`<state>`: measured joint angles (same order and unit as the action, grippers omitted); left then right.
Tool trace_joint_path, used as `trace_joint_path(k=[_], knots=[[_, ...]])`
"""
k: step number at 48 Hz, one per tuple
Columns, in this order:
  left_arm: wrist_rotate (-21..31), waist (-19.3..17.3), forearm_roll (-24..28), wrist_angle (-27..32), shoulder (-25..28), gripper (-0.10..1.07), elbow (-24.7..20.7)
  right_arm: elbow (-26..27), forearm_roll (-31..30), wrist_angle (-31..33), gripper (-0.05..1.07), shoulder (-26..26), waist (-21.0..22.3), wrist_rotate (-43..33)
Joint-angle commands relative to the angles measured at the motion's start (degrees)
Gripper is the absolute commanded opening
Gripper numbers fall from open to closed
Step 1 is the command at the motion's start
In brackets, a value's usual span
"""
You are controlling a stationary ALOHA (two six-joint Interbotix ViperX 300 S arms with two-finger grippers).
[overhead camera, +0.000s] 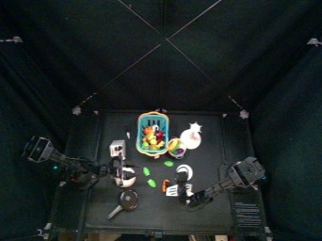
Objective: Grab cleaver handle
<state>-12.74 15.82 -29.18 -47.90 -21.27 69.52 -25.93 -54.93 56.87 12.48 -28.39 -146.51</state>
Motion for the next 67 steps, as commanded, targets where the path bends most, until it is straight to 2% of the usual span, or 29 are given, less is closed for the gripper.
trace_joint_path(k=[1, 11, 17, 23, 30, 41, 54, 67], knots=[[0.0, 0.1, 0.1, -0.2, -0.2, 0.81, -0.5, -1.8, -1.8, 0.0, 0.96, -5.1, -1.8, 0.8], [0.0, 0.2, 0.0, -0.2, -0.2, 0.81, -0.5, -8.1, -1.4, -1.6, 0.96, -15.6, -6.7, 8.5], [0.0, 0.1, 0.0, -0.2, -0.1, 0.81, -0.5, -11.7, 4.0, -1.8, 0.96, -20.7, -9.0, 15.3], [0.0, 0.2, 0.0, -0.2, 0.0, 0.81, -0.5, -15.0, 12.4, -3.4, 0.96, -22.8, -11.1, 22.9], [0.0, 0.2, 0.0, -0.2, 0.0, 0.81, -0.4, -17.3, 20.8, -6.5, 0.95, -21.8, -13.4, 31.4], [0.0, 0.1, -0.4, -0.2, 0.0, 0.81, -0.5, -16.8, 29.0, -9.0, 0.94, -17.5, -14.1, 42.0], [0.0, 0.2, -0.4, -0.2, 0.1, 0.81, -0.5, -17.8, 32.2, -8.3, 0.94, -16.0, -13.4, 44.6], [0.0, 0.2, -0.4, -0.2, 0.2, 0.81, -0.4, -19.2, 32.1, -13.3, 0.94, -13.0, -11.9, 44.9]])
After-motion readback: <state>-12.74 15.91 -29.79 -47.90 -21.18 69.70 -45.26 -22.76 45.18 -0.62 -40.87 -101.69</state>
